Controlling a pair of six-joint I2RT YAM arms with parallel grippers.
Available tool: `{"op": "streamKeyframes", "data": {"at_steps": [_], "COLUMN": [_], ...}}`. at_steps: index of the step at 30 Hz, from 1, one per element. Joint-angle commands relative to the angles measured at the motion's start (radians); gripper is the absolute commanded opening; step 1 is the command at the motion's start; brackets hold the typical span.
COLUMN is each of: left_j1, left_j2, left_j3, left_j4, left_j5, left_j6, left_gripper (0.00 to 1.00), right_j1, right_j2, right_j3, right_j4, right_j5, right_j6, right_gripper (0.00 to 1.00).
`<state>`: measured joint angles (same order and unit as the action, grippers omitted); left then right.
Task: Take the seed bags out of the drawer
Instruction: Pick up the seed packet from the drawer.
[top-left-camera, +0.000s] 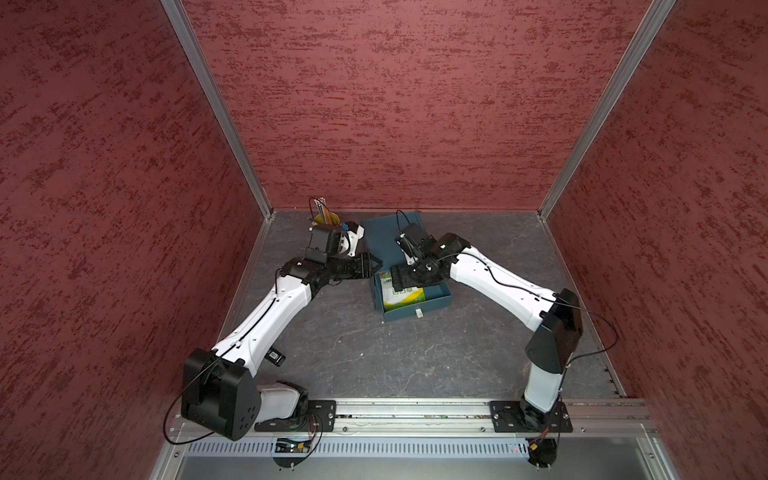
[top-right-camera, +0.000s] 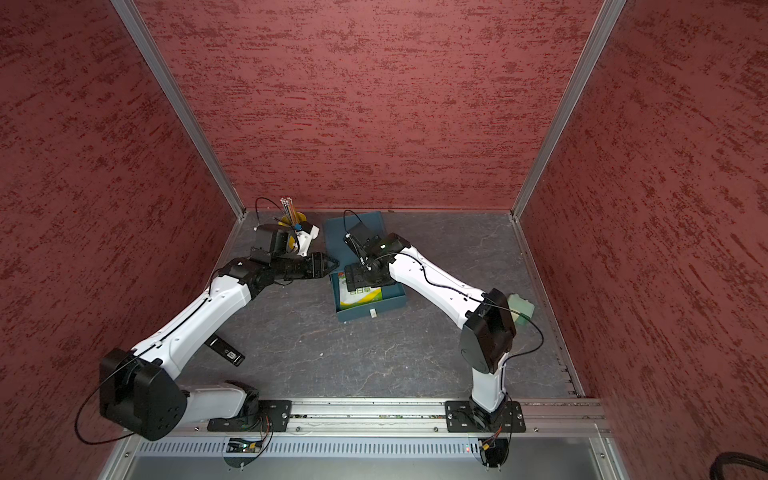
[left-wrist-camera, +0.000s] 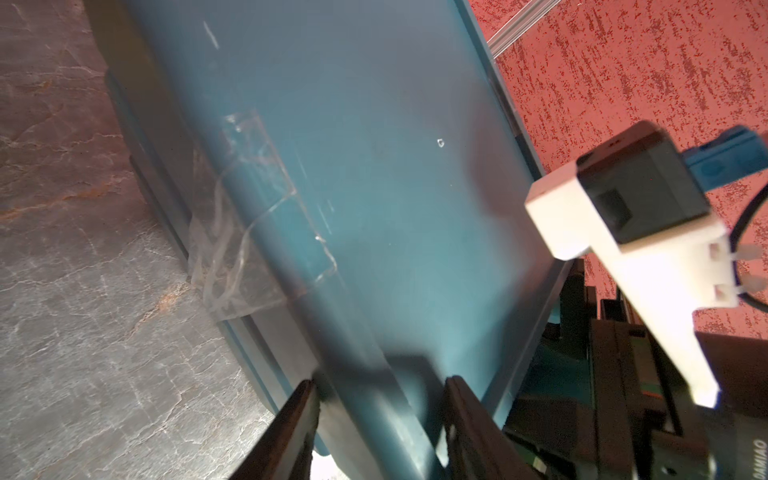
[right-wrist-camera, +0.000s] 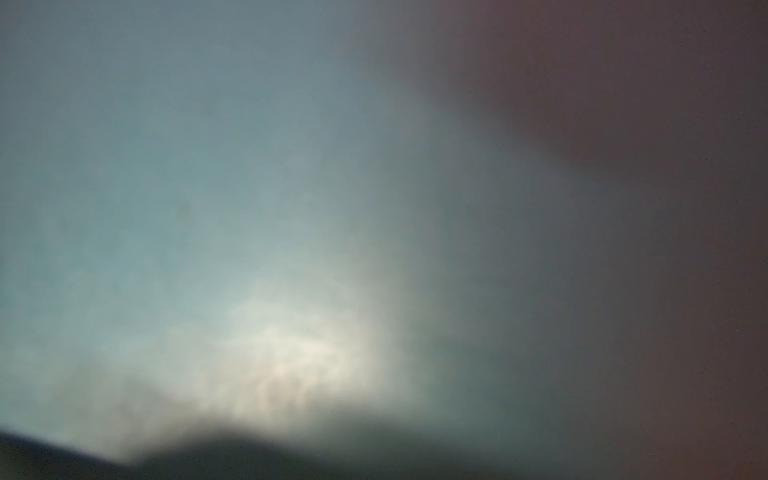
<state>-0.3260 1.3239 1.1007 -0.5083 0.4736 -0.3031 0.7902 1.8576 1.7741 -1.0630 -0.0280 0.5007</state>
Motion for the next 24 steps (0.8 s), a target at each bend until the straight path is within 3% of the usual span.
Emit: {"op": "streamKeyframes", "data": {"at_steps": [1,13,18,24], "left_j1": [-0.003,0.002,0.001,0.001], "left_j2": [0.037,0.032,0.036,0.037], "left_j3": [-0.011,-0.016,-0.017,-0.022], "left_j4": [-0.060,-0.068,-0.068,-0.066], "left_j5": [-0.016,-0.018,-0.018,-0.017], "left_j6": [0.036,0.038,0.038,0.038], "left_gripper": [0.51,0.51,0.50,0.50], "right_j1": [0.004,-0.006,-0.021,-0.019], "right_j2": [0.076,0.017,0.013,0.048], "right_j3": [-0.007,-0.007,-0.025,-0.035], "right_j4": [0.004,-0.092,-0.078,-0.006], "right_j5": [-0.101,0.163,0.144,-0.059], "right_j6": [-0.013,0.004,0.000,-0.033], "right_gripper": [0.89,0.90,0.91,0.89]}}
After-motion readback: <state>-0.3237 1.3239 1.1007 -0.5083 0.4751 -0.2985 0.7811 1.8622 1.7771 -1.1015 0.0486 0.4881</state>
